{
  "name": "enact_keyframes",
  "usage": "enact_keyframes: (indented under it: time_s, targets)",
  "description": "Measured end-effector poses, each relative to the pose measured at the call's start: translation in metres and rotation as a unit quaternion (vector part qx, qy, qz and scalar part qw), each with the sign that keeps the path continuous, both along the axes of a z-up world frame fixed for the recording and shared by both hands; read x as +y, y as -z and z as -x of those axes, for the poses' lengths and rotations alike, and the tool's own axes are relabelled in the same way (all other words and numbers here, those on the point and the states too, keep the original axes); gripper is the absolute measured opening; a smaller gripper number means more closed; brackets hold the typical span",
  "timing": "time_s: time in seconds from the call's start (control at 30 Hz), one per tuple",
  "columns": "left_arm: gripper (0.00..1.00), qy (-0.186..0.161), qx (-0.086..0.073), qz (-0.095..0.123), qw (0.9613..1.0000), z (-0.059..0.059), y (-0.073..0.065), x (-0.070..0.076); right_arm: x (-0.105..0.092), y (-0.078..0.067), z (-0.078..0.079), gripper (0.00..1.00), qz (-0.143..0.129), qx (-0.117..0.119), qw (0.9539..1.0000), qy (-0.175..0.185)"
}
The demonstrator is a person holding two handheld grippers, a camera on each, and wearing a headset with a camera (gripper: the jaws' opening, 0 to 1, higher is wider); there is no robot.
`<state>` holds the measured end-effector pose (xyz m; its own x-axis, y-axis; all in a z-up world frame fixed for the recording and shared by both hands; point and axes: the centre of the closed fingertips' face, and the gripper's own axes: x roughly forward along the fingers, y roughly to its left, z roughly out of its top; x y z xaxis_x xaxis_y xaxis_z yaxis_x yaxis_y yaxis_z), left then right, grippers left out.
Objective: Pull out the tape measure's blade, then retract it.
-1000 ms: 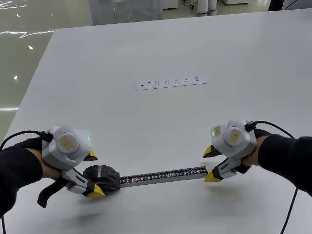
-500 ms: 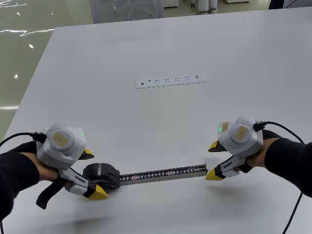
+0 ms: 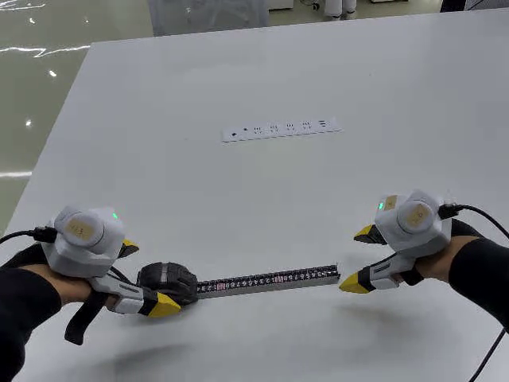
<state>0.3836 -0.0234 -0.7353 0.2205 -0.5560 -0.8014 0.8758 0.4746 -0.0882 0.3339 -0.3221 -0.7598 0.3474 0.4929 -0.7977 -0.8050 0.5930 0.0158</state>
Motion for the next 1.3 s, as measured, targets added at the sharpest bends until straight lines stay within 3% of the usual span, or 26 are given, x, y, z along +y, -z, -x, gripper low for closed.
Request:
enact_keyframes:
  time_s: [0.27, 0.33, 0.4, 0.5, 0.7, 0.77, 0.87, 0.97, 1.17, 1.3]
  targets:
    - [0.90, -0.042, -0.022, 0.022, 0.9986, -0.001, -0.005, 0.011, -0.008, -0.009, 0.011, 0.60, -0.023, -0.019, 0.9984, 0.048]
    - [0.92, -0.059, -0.040, 0.035, 0.9968, -0.005, -0.009, 0.013, -0.009, -0.012, 0.015, 0.62, -0.034, -0.020, 0.9971, 0.065]
    - [0.98, -0.073, -0.048, 0.043, 0.9952, -0.005, -0.012, 0.016, -0.011, -0.013, 0.018, 0.63, -0.040, -0.026, 0.9960, 0.075]
    - [0.99, -0.086, -0.050, 0.047, 0.9939, -0.003, -0.011, 0.022, -0.015, -0.017, 0.020, 0.66, -0.054, -0.035, 0.9932, 0.097]
    - [0.99, -0.105, -0.060, 0.056, 0.9911, 0.000, -0.011, 0.030, -0.023, -0.021, 0.032, 0.73, -0.049, -0.047, 0.9920, 0.107]
    - [0.99, -0.111, -0.063, 0.054, 0.9904, 0.001, -0.009, 0.033, -0.026, -0.023, 0.032, 0.75, -0.050, -0.062, 0.9908, 0.110]
    - [0.99, -0.118, -0.082, 0.064, 0.9876, 0.002, -0.011, 0.036, -0.034, -0.027, 0.031, 0.81, -0.049, -0.082, 0.9877, 0.124]
    - [0.99, -0.124, -0.091, 0.069, 0.9858, 0.007, -0.011, 0.041, -0.039, -0.030, 0.033, 0.88, -0.054, -0.087, 0.9857, 0.134]
    - [0.99, -0.149, -0.088, 0.087, 0.9811, 0.017, -0.010, 0.054, -0.045, -0.033, 0.043, 0.94, -0.055, -0.090, 0.9853, 0.134]
    - [0.99, -0.141, -0.106, 0.076, 0.9813, 0.021, -0.011, 0.058, -0.050, -0.034, 0.051, 0.99, -0.053, -0.092, 0.9841, 0.142]
